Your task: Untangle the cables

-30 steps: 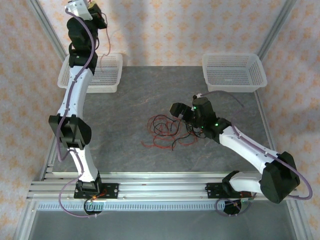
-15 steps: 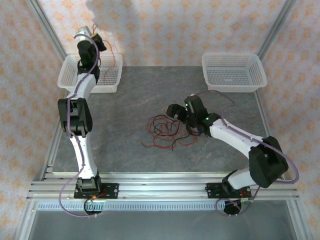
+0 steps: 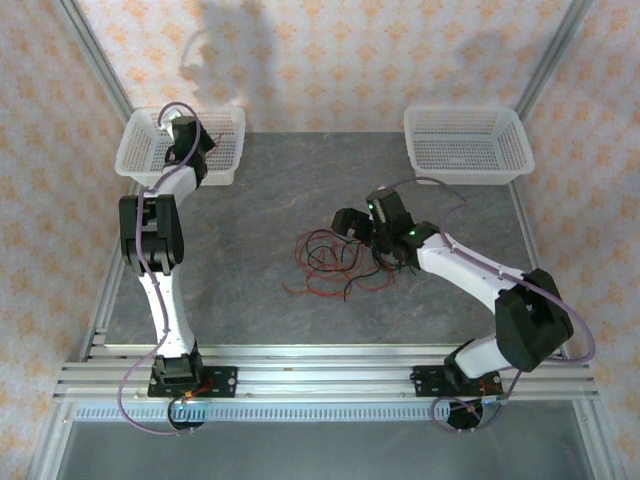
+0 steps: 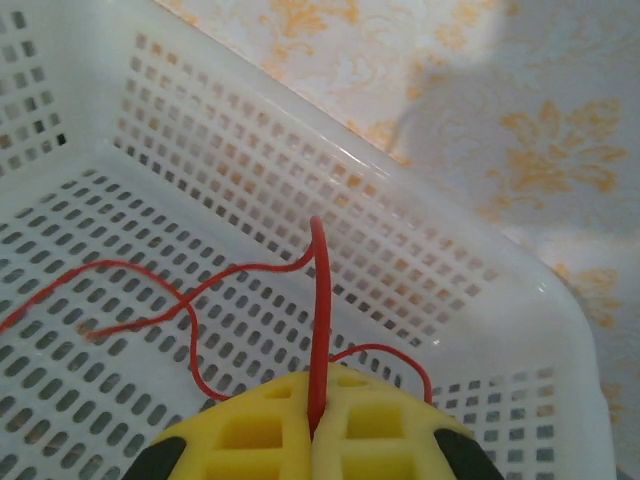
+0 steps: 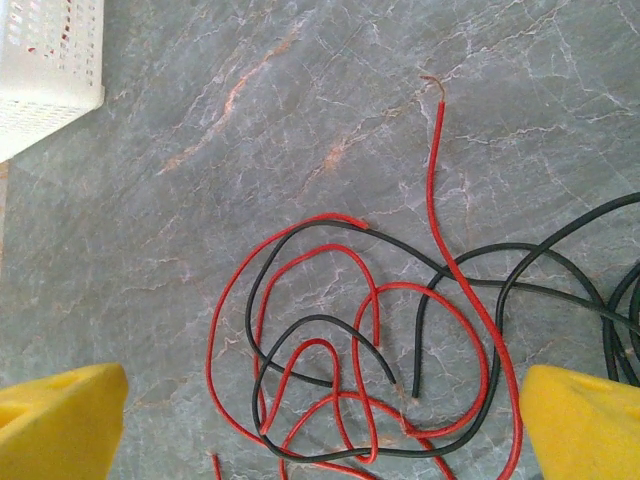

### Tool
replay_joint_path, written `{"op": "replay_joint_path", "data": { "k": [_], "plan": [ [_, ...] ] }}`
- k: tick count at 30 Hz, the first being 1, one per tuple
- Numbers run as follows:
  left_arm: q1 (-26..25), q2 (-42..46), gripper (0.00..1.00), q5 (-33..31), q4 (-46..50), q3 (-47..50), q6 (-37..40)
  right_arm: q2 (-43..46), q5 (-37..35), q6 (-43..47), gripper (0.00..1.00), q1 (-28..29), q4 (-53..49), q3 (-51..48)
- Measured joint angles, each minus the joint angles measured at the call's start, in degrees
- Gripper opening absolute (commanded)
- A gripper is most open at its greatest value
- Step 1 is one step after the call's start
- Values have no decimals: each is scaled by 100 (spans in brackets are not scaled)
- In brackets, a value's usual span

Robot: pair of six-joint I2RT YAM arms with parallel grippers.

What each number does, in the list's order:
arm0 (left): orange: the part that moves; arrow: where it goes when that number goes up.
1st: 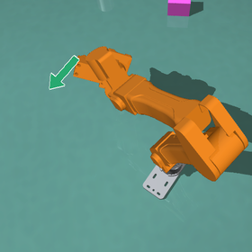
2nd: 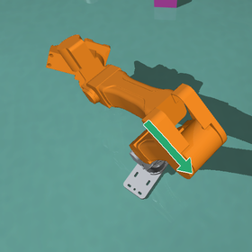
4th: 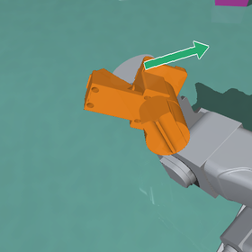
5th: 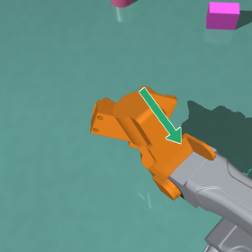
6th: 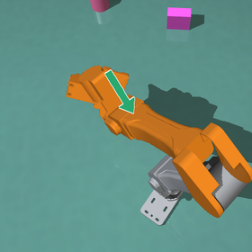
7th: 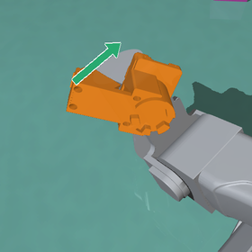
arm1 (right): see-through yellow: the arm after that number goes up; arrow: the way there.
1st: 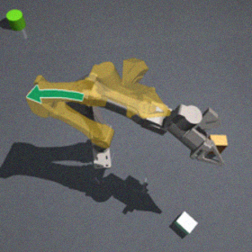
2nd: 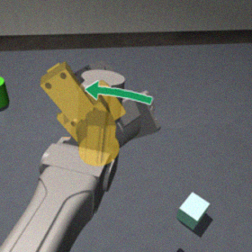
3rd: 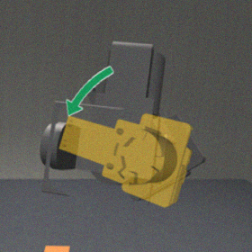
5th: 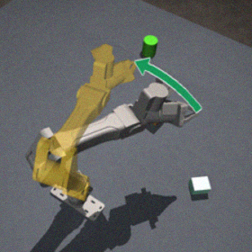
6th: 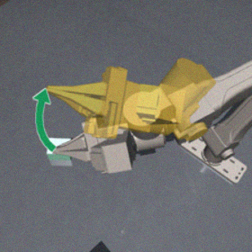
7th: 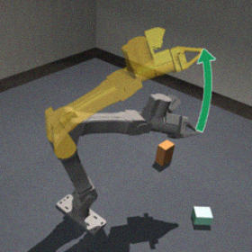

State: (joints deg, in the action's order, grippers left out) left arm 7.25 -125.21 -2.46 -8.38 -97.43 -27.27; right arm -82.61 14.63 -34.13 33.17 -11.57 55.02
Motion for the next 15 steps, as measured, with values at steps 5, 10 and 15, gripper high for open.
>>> {"op": "replay_joint_path", "data": {
  "k": [5, 10, 15],
  "plan": [
    [0, -715, 53, 0, 1582, -2022, -223, 160, -2, 44, 100, 0, -179, -17],
    [0, -1045, 68, 304, 2763, -2983, -409, 306, -7, 111, 100, 0, -363, -24],
    [4, -1043, 69, 466, 3447, -3080, -614, 496, -9, 177, 100, 0, -538, -107]
  ]
}}
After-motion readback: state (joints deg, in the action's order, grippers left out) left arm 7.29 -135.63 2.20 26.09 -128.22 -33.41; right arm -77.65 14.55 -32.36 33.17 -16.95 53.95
